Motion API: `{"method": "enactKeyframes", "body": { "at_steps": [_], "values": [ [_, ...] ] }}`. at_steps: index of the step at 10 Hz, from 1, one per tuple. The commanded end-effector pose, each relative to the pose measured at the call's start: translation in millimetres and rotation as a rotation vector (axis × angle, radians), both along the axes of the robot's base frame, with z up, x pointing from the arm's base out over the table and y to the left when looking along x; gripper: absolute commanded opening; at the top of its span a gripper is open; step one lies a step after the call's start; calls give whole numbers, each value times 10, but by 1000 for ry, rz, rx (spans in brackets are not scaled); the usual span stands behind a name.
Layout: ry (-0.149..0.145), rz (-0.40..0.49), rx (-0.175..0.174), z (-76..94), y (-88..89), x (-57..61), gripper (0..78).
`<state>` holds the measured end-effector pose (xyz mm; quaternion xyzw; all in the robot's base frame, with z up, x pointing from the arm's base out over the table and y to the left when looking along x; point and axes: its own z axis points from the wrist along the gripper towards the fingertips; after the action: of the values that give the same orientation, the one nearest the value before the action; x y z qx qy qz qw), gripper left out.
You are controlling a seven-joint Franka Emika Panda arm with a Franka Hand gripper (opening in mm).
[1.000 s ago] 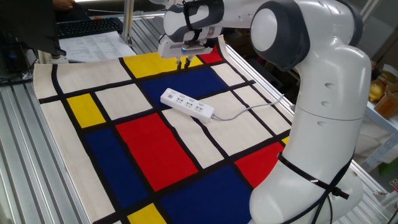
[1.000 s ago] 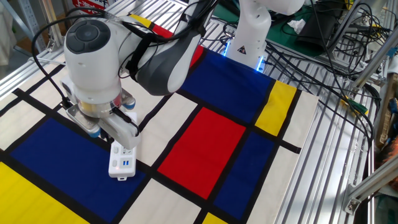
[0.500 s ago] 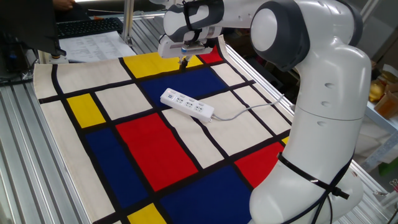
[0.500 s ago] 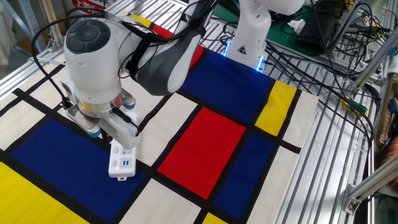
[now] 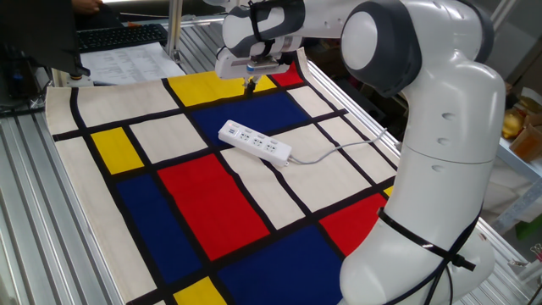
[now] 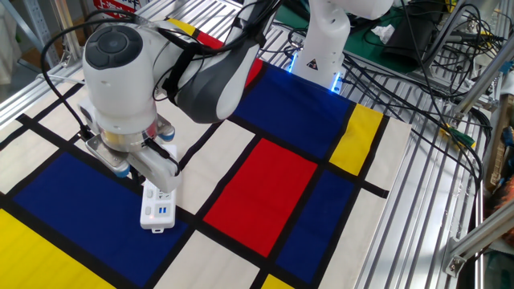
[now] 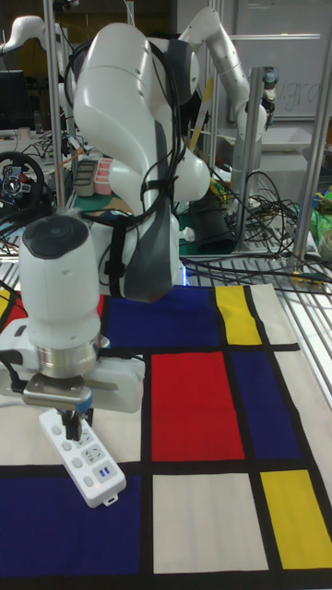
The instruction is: Turn on the power strip by pressing the button
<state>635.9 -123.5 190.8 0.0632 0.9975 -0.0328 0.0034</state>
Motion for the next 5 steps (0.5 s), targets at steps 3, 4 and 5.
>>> {"method": "enactKeyframes", "body": {
  "at_steps": [3, 4, 5],
  "values": [
    [70, 80, -40, -442, 212, 301, 11],
    [65, 84, -34, -451, 192, 309, 11],
    [65, 84, -34, -451, 192, 309, 11]
  ]
}}
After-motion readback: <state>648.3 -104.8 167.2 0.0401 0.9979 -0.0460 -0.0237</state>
